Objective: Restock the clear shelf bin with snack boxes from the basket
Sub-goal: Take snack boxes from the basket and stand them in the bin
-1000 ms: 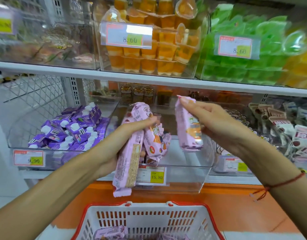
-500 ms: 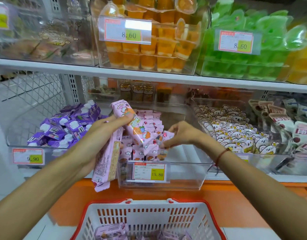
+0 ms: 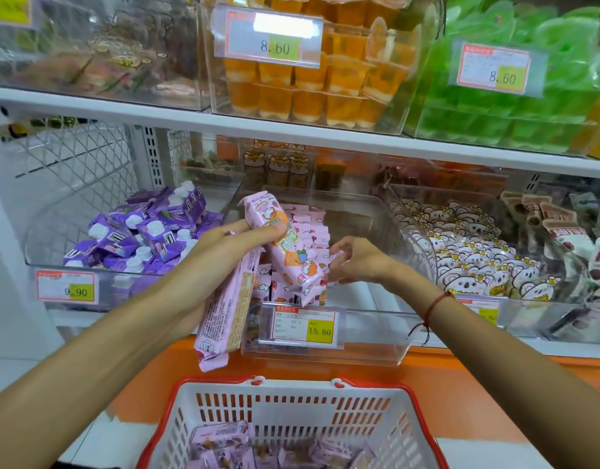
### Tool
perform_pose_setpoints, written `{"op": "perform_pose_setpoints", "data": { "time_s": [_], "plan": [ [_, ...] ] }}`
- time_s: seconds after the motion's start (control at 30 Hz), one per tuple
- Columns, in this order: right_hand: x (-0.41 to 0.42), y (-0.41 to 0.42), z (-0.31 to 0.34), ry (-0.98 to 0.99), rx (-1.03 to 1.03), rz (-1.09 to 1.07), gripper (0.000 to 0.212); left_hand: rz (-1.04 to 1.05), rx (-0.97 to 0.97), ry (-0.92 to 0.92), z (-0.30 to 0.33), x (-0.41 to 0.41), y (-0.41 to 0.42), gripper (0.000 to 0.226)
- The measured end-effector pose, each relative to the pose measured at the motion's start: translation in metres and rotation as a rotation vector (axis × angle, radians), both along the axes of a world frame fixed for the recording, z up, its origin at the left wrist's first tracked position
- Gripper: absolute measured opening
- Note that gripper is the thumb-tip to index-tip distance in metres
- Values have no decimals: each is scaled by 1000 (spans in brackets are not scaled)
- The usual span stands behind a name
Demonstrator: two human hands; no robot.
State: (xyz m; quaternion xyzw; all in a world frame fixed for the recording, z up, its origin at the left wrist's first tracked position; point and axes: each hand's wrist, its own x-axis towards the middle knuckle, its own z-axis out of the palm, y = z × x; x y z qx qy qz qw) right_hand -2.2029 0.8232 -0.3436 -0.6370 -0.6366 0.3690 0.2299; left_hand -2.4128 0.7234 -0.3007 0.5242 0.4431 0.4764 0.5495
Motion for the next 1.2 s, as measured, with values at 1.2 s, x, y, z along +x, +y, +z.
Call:
{"op": "perform_pose_setpoints", "data": {
  "time_s": [1.2],
  "plan": [
    [1,-18,2,-158,139,-3,47,2,-51,-302,15,7,-2,48]
  ]
}}
